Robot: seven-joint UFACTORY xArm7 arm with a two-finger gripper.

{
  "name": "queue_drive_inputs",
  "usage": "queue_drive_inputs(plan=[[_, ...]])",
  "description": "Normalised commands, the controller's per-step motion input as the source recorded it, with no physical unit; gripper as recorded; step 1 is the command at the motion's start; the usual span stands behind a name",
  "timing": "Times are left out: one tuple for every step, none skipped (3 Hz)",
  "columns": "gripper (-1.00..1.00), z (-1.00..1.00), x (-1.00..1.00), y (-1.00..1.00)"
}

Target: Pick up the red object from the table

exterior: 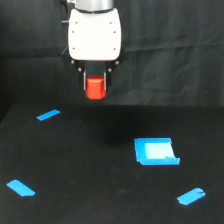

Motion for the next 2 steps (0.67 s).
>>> queue_drive_inputs(plan=[[-0.93, 0.06, -0.01, -0.01], [-0.92, 0.07, -0.01, -0.01]])
